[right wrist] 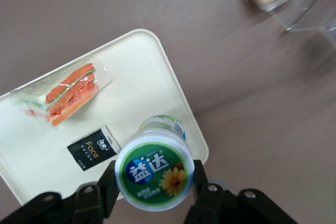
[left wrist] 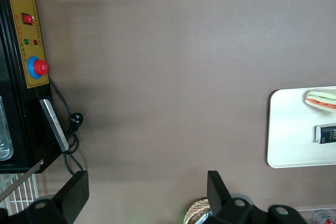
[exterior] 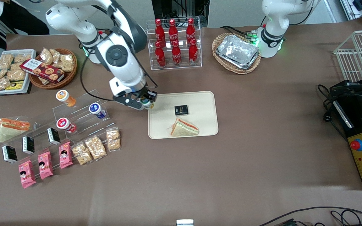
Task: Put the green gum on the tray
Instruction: 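Carry the green-capped bottle over the cream tray with the right gripper, then lower the bottle onto the tray and open the right gripper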
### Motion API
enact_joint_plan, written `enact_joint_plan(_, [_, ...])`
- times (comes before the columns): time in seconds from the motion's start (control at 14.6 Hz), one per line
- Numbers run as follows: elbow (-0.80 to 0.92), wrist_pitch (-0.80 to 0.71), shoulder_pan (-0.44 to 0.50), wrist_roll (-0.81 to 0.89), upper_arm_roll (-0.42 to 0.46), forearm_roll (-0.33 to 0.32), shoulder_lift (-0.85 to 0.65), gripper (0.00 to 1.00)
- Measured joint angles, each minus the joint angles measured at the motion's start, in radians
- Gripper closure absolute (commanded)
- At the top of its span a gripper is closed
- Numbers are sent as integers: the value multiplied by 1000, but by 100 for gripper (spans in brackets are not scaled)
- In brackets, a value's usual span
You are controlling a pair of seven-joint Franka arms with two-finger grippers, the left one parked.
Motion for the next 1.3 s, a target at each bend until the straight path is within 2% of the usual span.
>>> enact_joint_plan(0.27, [-143,236,42,46,0,0,40,94])
enact_joint_plan(0.55, [-208,368,92,93,0,-1,93,92])
enact_joint_plan(0.62, [-214,385,101,107,0,-1,104,81])
enact_joint_plan(0.68, [-217,397,108,115,-1,-1,113,64])
enact_joint_plan(0.75, [-217,404,111,122,-1,-1,120,35])
enact_joint_plan(0.82, [-217,410,113,127,-1,-1,125,0])
enact_joint_plan(1.3, [-217,418,113,147,-3,-1,133,0])
